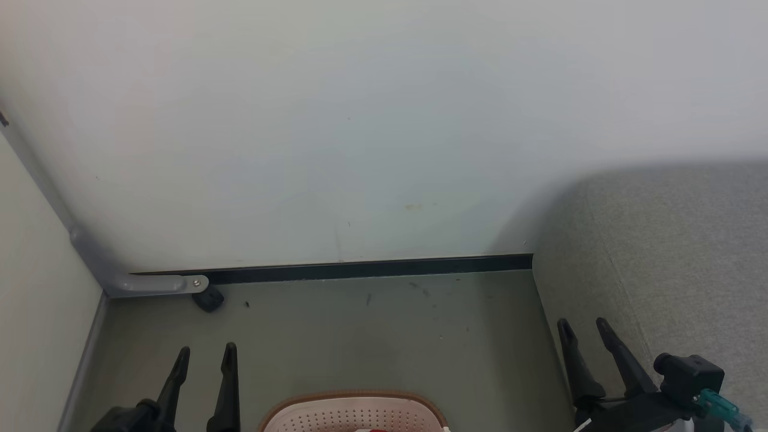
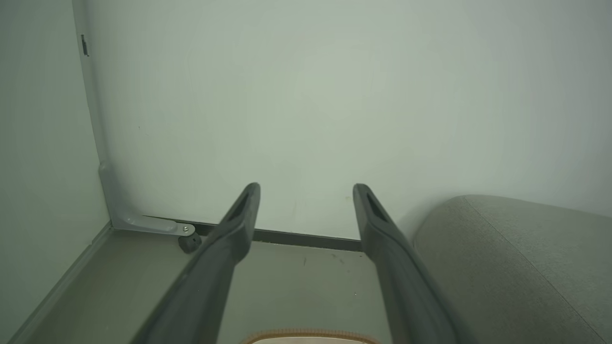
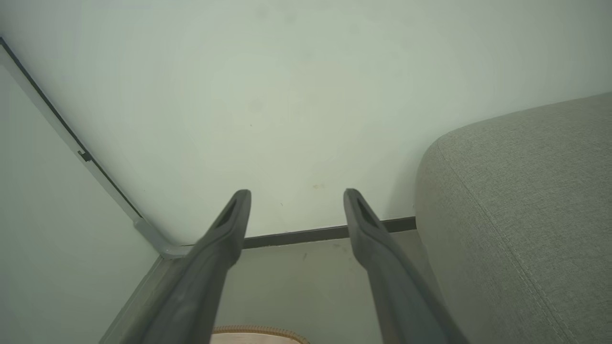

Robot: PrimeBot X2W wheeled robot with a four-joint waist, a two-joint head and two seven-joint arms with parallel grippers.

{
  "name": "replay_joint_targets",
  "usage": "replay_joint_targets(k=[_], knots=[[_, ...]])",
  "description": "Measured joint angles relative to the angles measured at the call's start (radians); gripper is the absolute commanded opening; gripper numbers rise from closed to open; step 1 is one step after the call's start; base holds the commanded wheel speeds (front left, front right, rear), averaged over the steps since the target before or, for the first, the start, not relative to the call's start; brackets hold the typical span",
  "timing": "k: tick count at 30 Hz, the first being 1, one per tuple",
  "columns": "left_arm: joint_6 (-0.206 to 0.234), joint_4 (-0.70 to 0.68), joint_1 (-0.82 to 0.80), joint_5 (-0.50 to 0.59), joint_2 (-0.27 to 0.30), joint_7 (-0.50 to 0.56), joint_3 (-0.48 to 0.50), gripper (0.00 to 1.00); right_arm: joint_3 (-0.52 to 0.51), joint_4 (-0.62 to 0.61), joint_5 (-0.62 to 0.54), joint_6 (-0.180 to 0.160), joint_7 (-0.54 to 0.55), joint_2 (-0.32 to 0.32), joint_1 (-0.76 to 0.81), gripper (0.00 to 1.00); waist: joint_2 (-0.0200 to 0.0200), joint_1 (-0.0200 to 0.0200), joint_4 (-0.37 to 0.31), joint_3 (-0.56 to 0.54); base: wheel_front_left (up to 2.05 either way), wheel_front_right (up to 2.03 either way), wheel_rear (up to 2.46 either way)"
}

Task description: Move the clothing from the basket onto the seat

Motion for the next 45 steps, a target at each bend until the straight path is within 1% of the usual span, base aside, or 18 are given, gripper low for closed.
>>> replay_joint_targets(k=[7, 10, 12, 22, 23, 27, 28, 32, 45], knots=[[0.009, -0.011, 0.001, 0.072, 0.0, -0.027, -0.006, 1.0, 0.017, -0.009, -0.069, -0.017, -0.025, -0.011, -0.012, 1.0, 0.0, 0.0, 0.0, 0.0, 0.0, 0.0, 0.0], [0.009, -0.013, 0.002, 0.105, 0.0, -0.039, -0.006, 1.0, 0.022, -0.014, -0.093, -0.018, -0.035, -0.02, -0.013, 1.0, 0.0, 0.0, -0.001, 0.001, 0.0, 0.0, 0.0], [0.009, -0.016, 0.003, 0.127, 0.0, -0.044, -0.007, 1.0, 0.026, -0.019, -0.116, -0.026, -0.043, -0.023, -0.013, 1.0, 0.0, 0.0, -0.001, 0.002, 0.0, 0.0, 0.0], [0.007, -0.015, 0.012, 0.129, -0.011, -0.044, 0.005, 1.0, 0.009, -0.026, -0.122, -0.026, -0.043, -0.021, -0.012, 1.0, 0.0001, 0.0, -0.003, 0.004, 0.0, 0.0, 0.0], [0.0, -0.014, 0.012, 0.129, -0.013, -0.044, 0.008, 1.0, 0.005, -0.027, -0.122, -0.026, -0.043, -0.021, -0.011, 1.0, 0.0, 0.0, -0.003, 0.005, 0.0, 0.0, 0.0], [-0.003, -0.01, 0.012, 0.129, -0.019, -0.044, 0.019, 1.0, -0.004, -0.028, -0.122, -0.025, -0.043, -0.018, -0.009, 1.0, 0.0, 0.0, -0.003, 0.008, 0.0, 0.0, 0.0], [-0.01, -0.009, 0.012, 0.129, -0.019, -0.044, 0.021, 1.0, -0.005, -0.028, -0.122, -0.025, -0.043, -0.017, -0.008, 1.0, 0.0, 0.0, -0.003, 0.009, 0.0, 0.0, 0.0], [-0.011, -0.01, 0.013, 0.131, -0.023, -0.044, 0.025, 1.0, -0.008, -0.028, -0.122, -0.02, -0.043, -0.015, -0.002, 1.0, 0.0, 0.0, -0.003, 0.014, 0.0, 0.0, 0.0], [-0.02, -0.035, 0.016, 0.135, -0.042, -0.044, 0.039, 1.0, -0.009, -0.049, -0.145, -0.016, -0.043, -0.011, 0.004, 1.0, 0.0, 0.0, -0.019, 0.074, 0.0, 0.0, 0.0]])
